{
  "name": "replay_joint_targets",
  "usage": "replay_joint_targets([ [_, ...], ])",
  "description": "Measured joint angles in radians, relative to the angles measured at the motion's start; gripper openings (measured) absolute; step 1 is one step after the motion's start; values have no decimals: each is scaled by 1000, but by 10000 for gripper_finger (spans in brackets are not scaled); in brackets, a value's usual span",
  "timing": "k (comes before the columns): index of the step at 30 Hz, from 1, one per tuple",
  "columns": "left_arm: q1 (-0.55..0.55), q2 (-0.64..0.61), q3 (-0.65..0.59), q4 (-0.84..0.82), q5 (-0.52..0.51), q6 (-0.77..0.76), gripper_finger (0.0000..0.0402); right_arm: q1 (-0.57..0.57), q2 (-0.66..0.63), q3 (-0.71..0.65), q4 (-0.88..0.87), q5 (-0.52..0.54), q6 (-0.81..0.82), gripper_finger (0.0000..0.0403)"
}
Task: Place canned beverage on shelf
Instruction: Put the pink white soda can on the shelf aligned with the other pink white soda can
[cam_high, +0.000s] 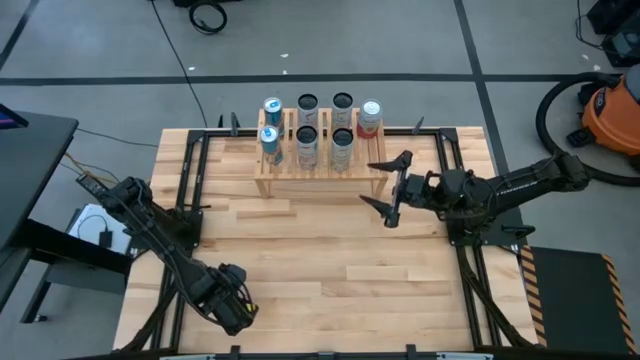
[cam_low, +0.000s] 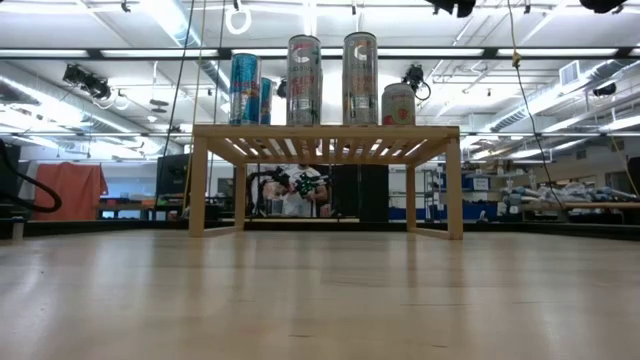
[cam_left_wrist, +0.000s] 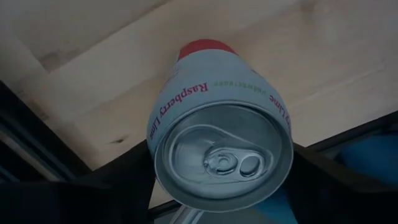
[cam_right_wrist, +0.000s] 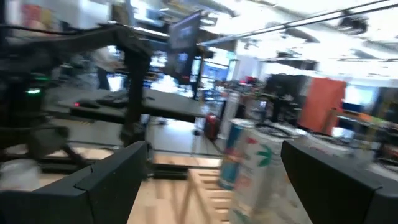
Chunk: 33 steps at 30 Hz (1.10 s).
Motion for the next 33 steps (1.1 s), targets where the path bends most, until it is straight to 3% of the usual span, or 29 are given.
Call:
replay_joint_targets([
  [5,0,1,0,-1,2,2,288,-3,4,0,-9,-7,21,383],
  [8,0,1,0,2,3,2,289,-3,6,0,-16,2,145,383],
  [11,0,1,-1,4,4,12,289,-3,17,0,-20,-43,278,383],
  [14,0,1,-1,5,5,19,289,-3,20,0,-16,-121,274,383],
  [18,0,1,-1,5,4,23,290,-5,20,0,-28,-145,292,383],
  [25,-1,1,-1,6,-18,43,290,10,36,0,-61,-432,296,383],
  [33,5,1,-1,4,-35,101,290,50,227,0,28,-377,293,383],
])
